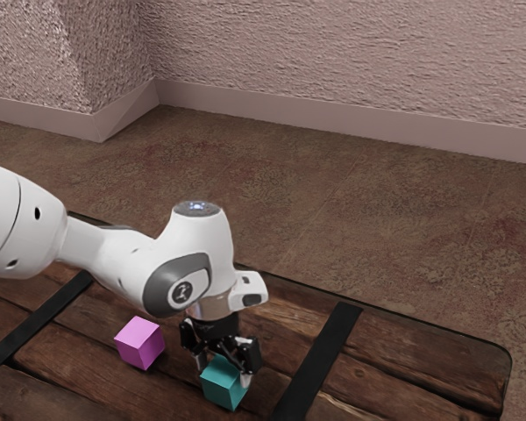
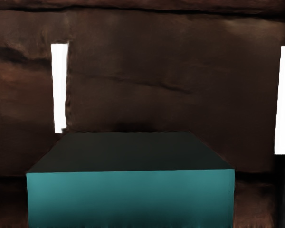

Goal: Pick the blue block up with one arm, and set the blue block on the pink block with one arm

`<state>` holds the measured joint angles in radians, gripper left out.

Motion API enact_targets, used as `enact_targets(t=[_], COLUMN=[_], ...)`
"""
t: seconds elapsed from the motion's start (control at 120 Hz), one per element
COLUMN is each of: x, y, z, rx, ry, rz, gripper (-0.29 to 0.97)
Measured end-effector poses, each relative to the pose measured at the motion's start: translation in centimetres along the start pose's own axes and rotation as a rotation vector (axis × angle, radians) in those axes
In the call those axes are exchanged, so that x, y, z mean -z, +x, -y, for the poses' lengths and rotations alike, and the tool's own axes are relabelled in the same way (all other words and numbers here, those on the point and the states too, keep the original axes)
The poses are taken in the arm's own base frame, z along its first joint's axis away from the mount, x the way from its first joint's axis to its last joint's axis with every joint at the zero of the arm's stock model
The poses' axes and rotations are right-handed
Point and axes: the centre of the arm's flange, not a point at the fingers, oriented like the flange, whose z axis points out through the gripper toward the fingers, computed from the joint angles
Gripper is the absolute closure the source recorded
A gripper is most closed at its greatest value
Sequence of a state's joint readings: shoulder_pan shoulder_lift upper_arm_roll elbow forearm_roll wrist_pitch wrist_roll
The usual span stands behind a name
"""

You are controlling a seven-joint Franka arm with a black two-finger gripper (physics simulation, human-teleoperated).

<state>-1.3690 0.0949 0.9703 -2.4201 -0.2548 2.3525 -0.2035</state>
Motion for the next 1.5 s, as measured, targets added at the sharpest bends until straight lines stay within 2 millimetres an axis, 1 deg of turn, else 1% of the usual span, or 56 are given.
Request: enact_targets(t=[0.092,0.208,0.625,0.875,0.942,1.0,1.033,1.075,1.108,1.133,1.183,1.217,1.258,1.283,1.333,1.375,1.4,1.433,1.5], x=[-0.4,-0.4,-0.3,-0.4,-0.3,0.1,0.7,2.2,4.1,5.5,7.7,8.4,9.3,10.1,12.6,14.5,15.4,16.4,17.5], y=[-0.2,-0.1,-0.1,-0.2,-0.1,0.5,1.1,2.2,3.4,4.5,6.2,6.9,7.2,7.0,6.3,5.2,4.4,3.0,0.2], z=[0.3,0.1,-0.2,-0.6,-0.3,0.6,1.2,1.7,2.0,2.7,5.1,7.1,9.1,10.1,11.7,12.7,12.5,11.4,9.7], rx=[-0.003,-0.010,-0.008,-0.005,-0.004,0.003,0.007,0.005,0.002,0.009,0.043,0.072,0.095,0.099,0.103,0.103,0.090,0.059,0.013], ry=[0.012,0.019,0.025,0.029,0.037,0.049,0.058,0.069,0.079,0.086,0.101,0.109,0.094,0.082,0.064,0.056,0.057,0.064,0.093], rz=[-0.004,-0.018,-0.037,-0.039,-0.042,-0.049,-0.059,-0.080,-0.106,-0.125,-0.148,-0.148,-0.144,-0.148,-0.169,-0.189,-0.200,-0.214,-0.230], gripper=[0.01,0.03,0.24,0.29,0.29,0.30,0.31,0.32,0.33,0.34,0.35,0.37,0.39,0.40,0.39,0.38,0.37,0.37,0.39])
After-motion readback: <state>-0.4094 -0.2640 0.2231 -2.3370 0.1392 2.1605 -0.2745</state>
